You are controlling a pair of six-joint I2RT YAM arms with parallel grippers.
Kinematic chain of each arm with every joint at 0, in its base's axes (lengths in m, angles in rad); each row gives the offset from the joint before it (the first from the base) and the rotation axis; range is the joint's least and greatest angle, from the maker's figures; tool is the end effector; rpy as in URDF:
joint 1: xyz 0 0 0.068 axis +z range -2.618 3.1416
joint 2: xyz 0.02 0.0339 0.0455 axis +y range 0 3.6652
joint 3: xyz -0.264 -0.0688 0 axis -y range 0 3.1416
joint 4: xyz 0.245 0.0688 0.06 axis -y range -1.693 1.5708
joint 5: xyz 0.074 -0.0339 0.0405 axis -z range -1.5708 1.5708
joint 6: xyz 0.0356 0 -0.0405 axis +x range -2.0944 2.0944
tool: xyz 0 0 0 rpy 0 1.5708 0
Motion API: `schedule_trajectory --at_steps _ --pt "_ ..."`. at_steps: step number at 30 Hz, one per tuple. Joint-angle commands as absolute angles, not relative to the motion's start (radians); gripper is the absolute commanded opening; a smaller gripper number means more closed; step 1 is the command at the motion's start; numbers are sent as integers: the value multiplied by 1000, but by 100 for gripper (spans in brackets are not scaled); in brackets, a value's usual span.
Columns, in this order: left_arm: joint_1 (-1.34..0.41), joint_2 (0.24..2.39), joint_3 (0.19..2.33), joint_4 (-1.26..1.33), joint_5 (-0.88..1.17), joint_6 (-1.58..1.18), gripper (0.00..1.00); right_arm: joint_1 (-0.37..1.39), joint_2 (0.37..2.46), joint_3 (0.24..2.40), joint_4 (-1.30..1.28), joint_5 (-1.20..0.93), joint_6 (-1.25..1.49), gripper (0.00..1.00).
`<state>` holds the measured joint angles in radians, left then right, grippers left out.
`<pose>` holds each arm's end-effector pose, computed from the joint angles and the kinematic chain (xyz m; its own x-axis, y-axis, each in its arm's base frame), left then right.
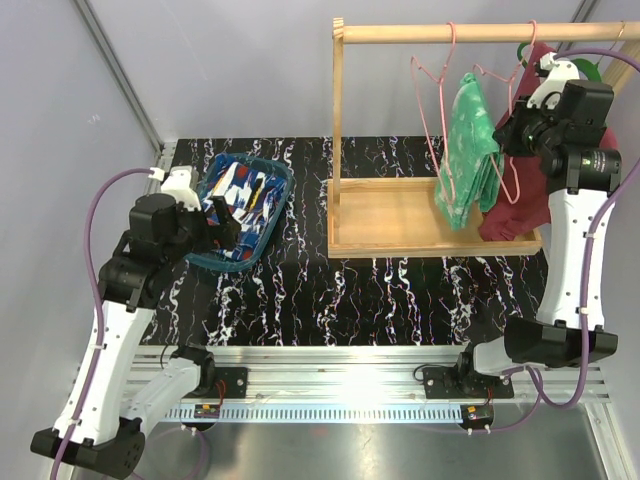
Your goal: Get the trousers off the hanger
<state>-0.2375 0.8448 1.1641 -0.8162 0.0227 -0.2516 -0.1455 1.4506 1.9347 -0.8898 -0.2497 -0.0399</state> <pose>0.1503 -0.0372 0.3926 -0.5121 -0.1321 -0.8487 0.1312 0.9645 -0.2293 0.2753 -0.0315 0.4999 -0.3868 0.0176 -0.9220 -0.0997 0.9932 0.0608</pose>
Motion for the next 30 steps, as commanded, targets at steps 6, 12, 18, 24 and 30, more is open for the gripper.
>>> schedule_trajectory --at_steps 6,12,18,24,30 --pt "-296 859 1224 -785 72 -287 99 -117 1361 2019 -721 -239 49 0" --pt "-434 876 1270 -733 41 -311 99 -117 1275 1965 -500 -195 95 0" --pt "-658 943 1365 -640 -83 -304 99 -117 1270 1991 -469 -212 112 0" --pt "-854 1021 1456 -506 -130 -284 99 -117 1201 1994 -532 -180 89 0" --pt "-1142 1124 1528 -278 -245 -108 99 -117 1039 1976 -792 -130 87 0"
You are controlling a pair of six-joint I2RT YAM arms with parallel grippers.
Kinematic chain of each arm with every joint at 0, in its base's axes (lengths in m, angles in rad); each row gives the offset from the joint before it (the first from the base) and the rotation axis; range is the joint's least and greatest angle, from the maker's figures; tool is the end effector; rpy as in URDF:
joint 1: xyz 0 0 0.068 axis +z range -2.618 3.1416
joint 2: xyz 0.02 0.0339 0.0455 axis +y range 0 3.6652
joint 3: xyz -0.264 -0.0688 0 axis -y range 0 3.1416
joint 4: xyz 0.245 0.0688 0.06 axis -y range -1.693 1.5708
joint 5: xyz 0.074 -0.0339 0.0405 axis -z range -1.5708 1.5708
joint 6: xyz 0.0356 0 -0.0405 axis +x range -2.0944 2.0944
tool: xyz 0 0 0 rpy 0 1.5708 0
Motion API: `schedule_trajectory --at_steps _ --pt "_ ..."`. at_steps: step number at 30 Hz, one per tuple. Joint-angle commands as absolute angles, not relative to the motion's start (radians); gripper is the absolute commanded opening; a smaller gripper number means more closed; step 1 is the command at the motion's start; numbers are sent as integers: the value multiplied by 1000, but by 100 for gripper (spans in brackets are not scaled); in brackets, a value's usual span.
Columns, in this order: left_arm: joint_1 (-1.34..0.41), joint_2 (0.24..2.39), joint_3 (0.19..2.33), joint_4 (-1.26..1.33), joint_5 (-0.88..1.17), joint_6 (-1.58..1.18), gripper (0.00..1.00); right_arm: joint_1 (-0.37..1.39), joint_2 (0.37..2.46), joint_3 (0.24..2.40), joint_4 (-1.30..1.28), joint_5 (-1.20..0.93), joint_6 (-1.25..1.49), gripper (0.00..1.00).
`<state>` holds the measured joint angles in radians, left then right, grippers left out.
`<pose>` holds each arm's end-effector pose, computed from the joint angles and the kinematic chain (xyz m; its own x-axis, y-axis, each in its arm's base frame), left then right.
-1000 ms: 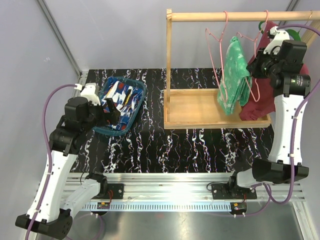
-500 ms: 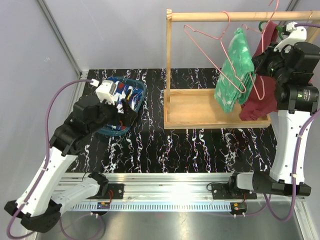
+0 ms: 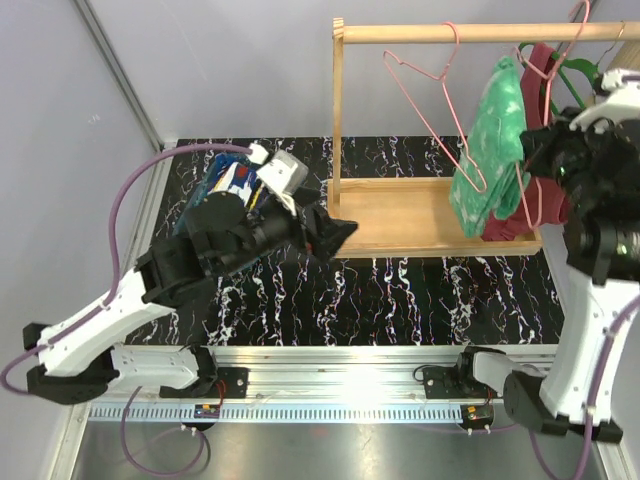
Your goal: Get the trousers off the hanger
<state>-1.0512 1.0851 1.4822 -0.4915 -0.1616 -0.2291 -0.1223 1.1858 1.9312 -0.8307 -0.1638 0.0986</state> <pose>0.1083 -0.1778 0.4868 -0.2221 -0.0632 -0.9730 0.7462 0.6312 -0.2113 0.1684 -0.0148 0.5591 -0.0882 0.1087 -0.9902 -0.0324 0.9932 0.1119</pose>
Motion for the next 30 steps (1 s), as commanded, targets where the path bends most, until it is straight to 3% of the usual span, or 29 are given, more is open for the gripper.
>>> schedule_trajectory --at_steps 1,10,18,27,30 --pt "-1217 1146 1532 -212 -276 -79 99 -117 1022 1974 -823 -130 90 0" --pt "-1485 1474 1790 -98 -385 123 99 -115 781 1865 -983 -167 138 0" --pt "-1528 1681 1873 -83 -347 138 99 -97 718 1896 -1057 -216 207 0" --pt "-1532 1764 1856 -15 -495 181 94 -86 727 1930 -1074 -273 256 0" --pt "-1532 1802 1893 -17 -551 198 88 -86 721 1950 -1069 -288 262 0"
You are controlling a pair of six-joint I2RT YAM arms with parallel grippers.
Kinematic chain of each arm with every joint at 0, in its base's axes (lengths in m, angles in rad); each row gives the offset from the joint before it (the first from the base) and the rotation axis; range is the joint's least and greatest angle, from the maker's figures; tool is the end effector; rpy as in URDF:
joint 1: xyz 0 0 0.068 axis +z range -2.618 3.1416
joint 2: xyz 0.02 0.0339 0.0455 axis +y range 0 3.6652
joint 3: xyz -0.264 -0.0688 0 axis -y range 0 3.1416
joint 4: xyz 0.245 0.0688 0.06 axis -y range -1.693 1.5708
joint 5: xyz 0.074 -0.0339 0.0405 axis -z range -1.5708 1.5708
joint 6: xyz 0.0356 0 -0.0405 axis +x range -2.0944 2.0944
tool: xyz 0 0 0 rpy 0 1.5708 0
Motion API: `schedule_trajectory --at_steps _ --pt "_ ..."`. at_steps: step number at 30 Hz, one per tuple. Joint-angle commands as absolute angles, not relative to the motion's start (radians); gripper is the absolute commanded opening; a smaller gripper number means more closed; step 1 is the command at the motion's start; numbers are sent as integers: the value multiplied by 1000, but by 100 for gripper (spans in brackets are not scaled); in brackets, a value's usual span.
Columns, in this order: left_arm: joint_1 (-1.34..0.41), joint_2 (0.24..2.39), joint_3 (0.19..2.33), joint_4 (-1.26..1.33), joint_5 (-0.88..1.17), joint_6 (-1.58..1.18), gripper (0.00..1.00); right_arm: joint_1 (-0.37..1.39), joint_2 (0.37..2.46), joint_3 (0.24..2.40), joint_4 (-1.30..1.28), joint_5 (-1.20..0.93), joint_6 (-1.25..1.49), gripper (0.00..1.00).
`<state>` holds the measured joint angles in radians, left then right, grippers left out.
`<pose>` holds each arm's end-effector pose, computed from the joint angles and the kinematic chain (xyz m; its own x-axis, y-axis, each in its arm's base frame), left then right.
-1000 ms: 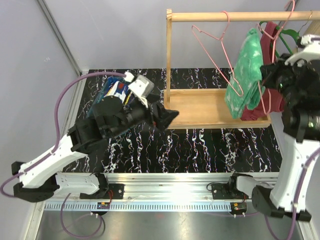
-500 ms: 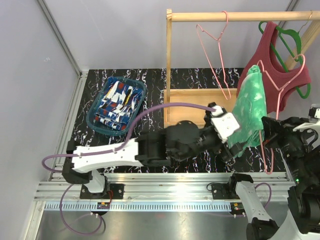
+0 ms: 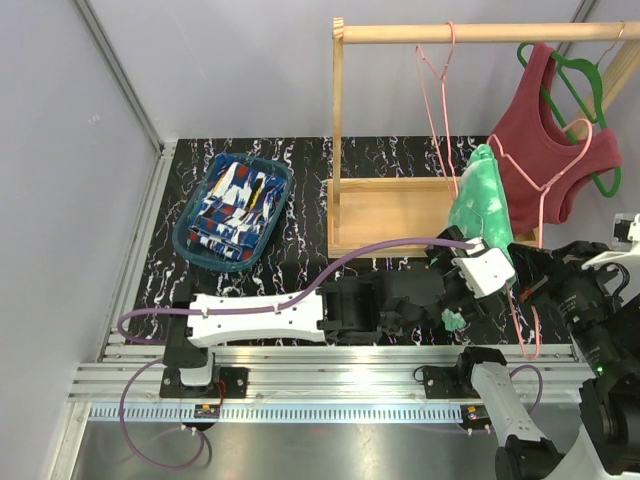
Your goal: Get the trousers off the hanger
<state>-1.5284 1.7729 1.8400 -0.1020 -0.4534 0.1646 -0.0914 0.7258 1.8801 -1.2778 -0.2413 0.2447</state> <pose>0.0334 -0.4183 0.4447 0.1427 0.1123 -0.9834 0.8680 0.4633 0.1788 -0.0246 0.0108 0.5237 -0.1548 0.2504 -0.9557 -0.1134 0.9564 0.2690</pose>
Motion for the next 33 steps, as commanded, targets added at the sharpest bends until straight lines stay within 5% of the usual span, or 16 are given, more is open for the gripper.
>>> schedule_trajectory --at_steps 1,14,15,20,22,33 --pt "-1532 1818 1901 -17 -569 204 83 -84 719 1951 -1068 -296 264 0" --pt "-1532 1829 1911 25 -626 222 77 -81 723 1976 -1057 -362 285 0" --pt "-1532 1829 1914 28 -627 221 63 -83 723 1973 -1057 -364 285 0" --pt "-1534 1806 1913 41 -661 196 25 -83 712 1932 -1045 -364 281 0" --pt "-1540 1769 1901 51 -705 192 0 -83 709 1895 -1037 -356 273 0" --pt "-1614 1491 1796 219 -969 327 0 -81 585 1432 -922 -416 262 0"
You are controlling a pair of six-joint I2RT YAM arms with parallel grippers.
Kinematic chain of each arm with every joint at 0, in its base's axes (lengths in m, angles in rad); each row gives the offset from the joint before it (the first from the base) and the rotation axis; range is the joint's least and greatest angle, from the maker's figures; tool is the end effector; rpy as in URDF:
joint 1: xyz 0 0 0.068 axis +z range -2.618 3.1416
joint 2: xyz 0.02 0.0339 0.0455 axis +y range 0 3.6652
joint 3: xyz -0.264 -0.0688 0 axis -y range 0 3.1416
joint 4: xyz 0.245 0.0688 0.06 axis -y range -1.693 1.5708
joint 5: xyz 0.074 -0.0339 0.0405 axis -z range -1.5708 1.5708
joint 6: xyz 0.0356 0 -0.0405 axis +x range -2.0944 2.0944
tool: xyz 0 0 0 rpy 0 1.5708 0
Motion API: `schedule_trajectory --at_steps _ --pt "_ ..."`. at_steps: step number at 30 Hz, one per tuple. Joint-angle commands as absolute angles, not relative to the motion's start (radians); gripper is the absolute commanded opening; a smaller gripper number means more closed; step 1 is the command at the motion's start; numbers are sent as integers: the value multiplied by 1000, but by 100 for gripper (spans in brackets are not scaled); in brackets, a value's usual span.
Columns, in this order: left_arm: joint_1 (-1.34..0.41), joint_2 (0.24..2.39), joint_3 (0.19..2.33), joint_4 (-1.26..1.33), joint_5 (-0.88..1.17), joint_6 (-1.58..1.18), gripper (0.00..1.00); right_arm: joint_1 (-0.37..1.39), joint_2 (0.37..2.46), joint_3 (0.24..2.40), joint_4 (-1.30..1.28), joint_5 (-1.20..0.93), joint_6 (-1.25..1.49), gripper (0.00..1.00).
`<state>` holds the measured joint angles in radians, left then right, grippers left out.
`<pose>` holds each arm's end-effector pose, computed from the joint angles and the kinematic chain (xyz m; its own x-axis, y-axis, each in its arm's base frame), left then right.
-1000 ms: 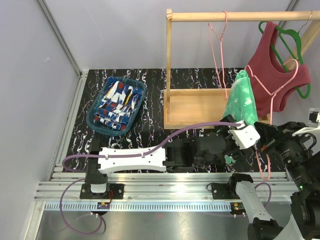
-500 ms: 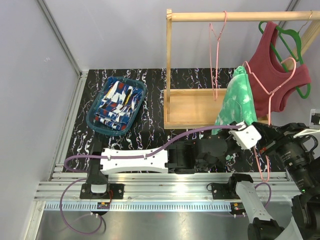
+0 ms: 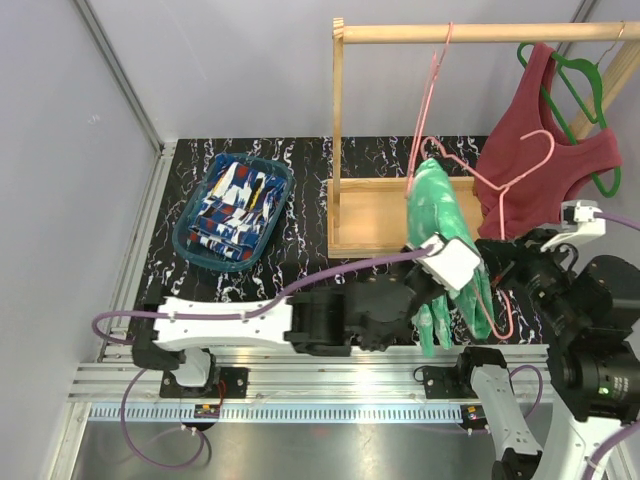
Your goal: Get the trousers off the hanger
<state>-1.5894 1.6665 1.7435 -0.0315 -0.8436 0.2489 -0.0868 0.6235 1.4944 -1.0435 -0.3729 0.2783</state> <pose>0.0195 -0.3829 0.4594 0.1663 0.1367 -0.9766 0.6578 0.7224 0.2132 0.0242 0.0109 0.4753 -0.2406 0.2777 -0.9300 -0.2192 0.9179 0.3308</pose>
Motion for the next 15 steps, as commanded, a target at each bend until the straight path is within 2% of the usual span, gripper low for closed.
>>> schedule_trajectory --at_steps 1,7,11,15 --pt "-1618 1476 1799 230 -982 346 0 -83 575 1373 -916 -423 267 0" --pt "-1623 1391 1809 376 -1083 552 0 -83 543 1212 -885 -443 270 0" --pt "-1615 1358 1790 631 -1166 855 0 -83 541 1164 -887 -431 259 0" --pt "-1548 1303 1730 747 -1239 1003 0 -83 535 1161 -890 -394 250 0"
